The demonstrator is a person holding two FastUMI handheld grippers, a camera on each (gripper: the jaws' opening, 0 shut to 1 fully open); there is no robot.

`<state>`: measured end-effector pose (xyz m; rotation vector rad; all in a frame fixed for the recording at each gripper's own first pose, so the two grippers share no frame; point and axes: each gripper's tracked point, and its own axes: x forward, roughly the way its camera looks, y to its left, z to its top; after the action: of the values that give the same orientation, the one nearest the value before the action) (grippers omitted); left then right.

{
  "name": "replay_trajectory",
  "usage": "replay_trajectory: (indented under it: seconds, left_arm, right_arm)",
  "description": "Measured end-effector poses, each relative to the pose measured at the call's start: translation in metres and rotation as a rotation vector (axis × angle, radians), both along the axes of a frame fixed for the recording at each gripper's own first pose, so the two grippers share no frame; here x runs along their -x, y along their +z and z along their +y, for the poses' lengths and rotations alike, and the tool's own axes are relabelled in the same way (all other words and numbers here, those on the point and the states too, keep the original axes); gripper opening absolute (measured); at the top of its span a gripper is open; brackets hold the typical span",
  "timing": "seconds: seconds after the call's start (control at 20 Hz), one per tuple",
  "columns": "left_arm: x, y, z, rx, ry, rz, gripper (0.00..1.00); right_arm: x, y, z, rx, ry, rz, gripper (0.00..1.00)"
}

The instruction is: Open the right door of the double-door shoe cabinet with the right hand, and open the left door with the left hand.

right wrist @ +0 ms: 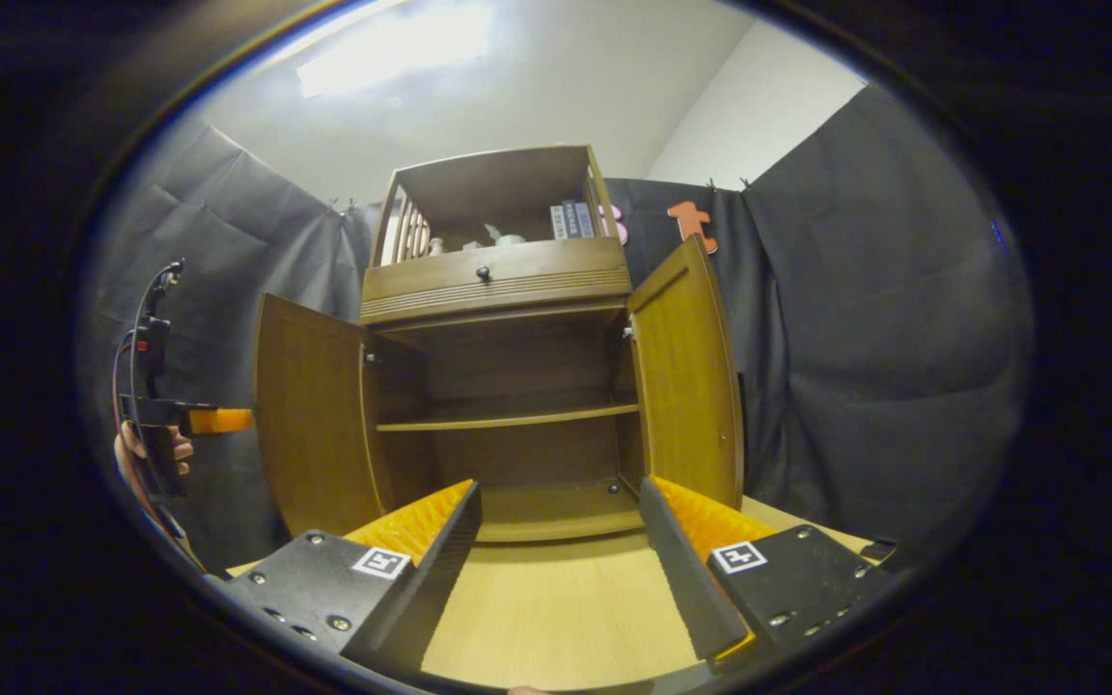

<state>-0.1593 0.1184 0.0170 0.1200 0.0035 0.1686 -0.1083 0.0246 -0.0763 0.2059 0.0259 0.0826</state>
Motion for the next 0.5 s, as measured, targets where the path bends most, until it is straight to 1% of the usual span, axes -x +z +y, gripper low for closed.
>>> replay_trajectory:
  seconds: [0.05, 0.1, 0.2, 0.3, 0.35, 0.5]
  left_arm:
    - [0.003, 0.014, -0.008, -0.024, -0.007, -0.032, 0.91]
    - [0.005, 0.024, -0.015, -0.03, -0.009, -0.059, 0.91]
    - [0.005, 0.039, -0.035, -0.017, -0.04, -0.106, 0.91]
    - [0.003, 0.043, -0.054, 0.004, -0.076, -0.121, 0.92]
    - [0.0, 0.046, -0.064, 0.013, -0.098, -0.128, 0.96]
    - [-0.01, 0.043, -0.089, 0.046, -0.129, -0.132, 0.96]
  right_arm:
    - [0.0, -0.001, -0.002, -0.011, -0.006, 0.002, 0.98]
    - [0.0, -0.001, -0.004, -0.015, -0.011, 0.001, 0.98]
    - [0.0, 0.0, -0.009, -0.011, -0.025, -0.004, 0.98]
    - [-0.001, 0.001, -0.013, -0.013, -0.036, -0.011, 0.98]
    - [-0.002, 0.002, -0.014, -0.014, -0.04, -0.015, 0.98]
    - [-0.01, 0.004, -0.02, 0.007, -0.052, -0.014, 0.98]
